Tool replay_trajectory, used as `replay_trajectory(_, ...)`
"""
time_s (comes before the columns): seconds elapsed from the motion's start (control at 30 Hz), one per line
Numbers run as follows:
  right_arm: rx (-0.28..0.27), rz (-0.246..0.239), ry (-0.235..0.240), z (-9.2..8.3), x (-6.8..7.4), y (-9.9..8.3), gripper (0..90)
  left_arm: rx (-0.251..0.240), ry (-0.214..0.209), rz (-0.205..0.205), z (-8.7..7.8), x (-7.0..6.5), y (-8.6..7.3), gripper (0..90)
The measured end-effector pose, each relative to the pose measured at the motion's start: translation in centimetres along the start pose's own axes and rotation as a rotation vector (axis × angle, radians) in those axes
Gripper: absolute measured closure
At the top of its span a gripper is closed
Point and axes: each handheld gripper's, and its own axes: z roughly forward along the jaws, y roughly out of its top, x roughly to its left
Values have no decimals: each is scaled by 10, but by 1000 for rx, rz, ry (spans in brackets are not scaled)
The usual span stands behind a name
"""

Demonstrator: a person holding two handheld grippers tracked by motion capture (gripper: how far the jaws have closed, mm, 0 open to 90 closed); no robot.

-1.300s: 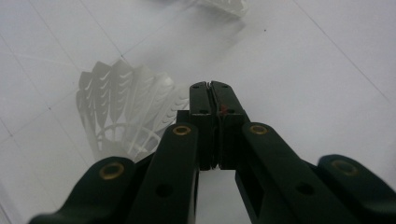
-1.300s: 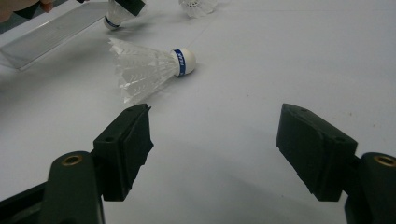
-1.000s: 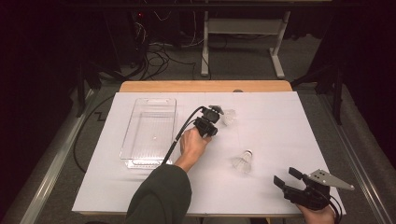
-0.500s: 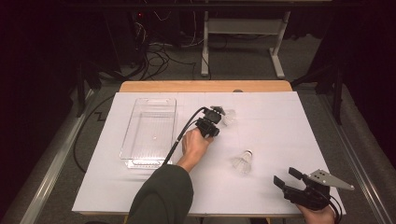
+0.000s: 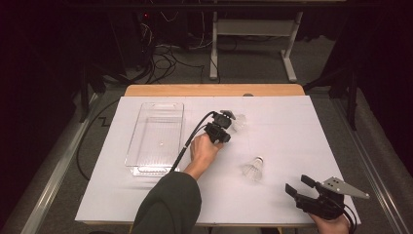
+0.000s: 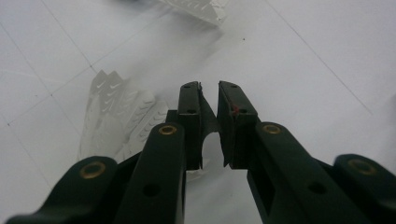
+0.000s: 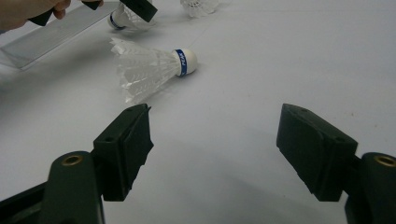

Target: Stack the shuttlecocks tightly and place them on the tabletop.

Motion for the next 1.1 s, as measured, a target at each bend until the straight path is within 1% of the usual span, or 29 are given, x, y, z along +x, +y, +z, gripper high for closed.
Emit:
replay_trajectory(0.33, 0, -1, -1, 0, 0, 0, 270, -8, -9, 14, -3, -2, 0, 779)
replay_trajectory(0.5, 0, -1, -1, 0, 0, 0, 270, -1, -10, 22, -4, -2, -1, 783)
replay_trajectory(0.77, -1, 0, -1, 0, 0, 0, 270, -5, -13, 26, -6, -3, -1, 782)
replay_trajectory(0.93, -1, 0, 0, 0, 0, 0, 270, -17, -24, 32, -9, -4, -1, 768)
replay_trajectory(1.1, 0, -1, 0, 0, 0, 0, 270, -31, -59, 27, -13, -5, -1, 744)
